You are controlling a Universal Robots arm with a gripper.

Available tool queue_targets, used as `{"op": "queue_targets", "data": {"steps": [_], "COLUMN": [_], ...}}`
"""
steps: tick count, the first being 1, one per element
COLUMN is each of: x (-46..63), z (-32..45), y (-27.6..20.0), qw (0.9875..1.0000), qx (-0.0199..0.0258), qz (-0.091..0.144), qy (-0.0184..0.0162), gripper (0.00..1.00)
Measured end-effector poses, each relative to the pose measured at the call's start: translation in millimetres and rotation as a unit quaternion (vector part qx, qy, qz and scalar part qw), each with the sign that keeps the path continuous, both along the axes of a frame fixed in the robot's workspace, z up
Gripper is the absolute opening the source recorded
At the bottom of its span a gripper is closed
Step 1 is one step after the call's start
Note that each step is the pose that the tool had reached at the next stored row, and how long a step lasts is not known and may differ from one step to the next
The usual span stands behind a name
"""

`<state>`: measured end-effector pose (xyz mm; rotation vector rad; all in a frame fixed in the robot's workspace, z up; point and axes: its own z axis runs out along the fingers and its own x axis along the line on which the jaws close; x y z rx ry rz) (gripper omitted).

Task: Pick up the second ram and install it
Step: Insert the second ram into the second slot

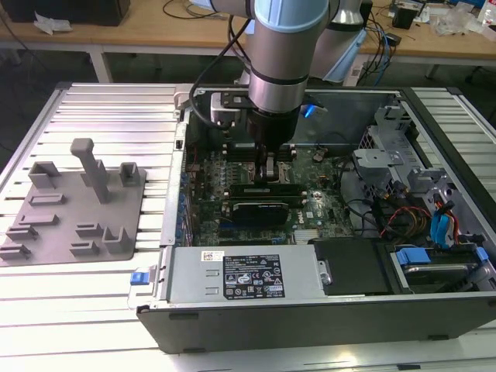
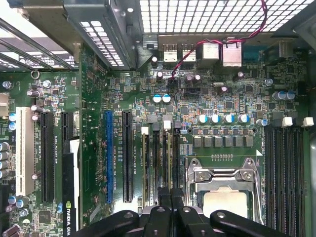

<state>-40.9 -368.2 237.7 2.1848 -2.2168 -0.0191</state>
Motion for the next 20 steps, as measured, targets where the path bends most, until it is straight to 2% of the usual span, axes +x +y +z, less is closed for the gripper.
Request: {"op": "queue_targets", "data": {"steps": [2,5,15,20], "x": [0.0,0.0,-0.1,-0.1], "z": [-0.7,-0.7,-8.3,-8.9], "y": [0.0,0.0,0.0,0.0], "qw": [1.0000,1.0000,1.0000,1.0000], "qx": [0.0011,0.0010,0.0010,0.0010], "qz": [0.000,0.000,0.000,0.000], "qy": [-0.0005,-0.0004,-0.0005,-0.0005], "gripper": [0.09,0.09,0.09,0.09]}}
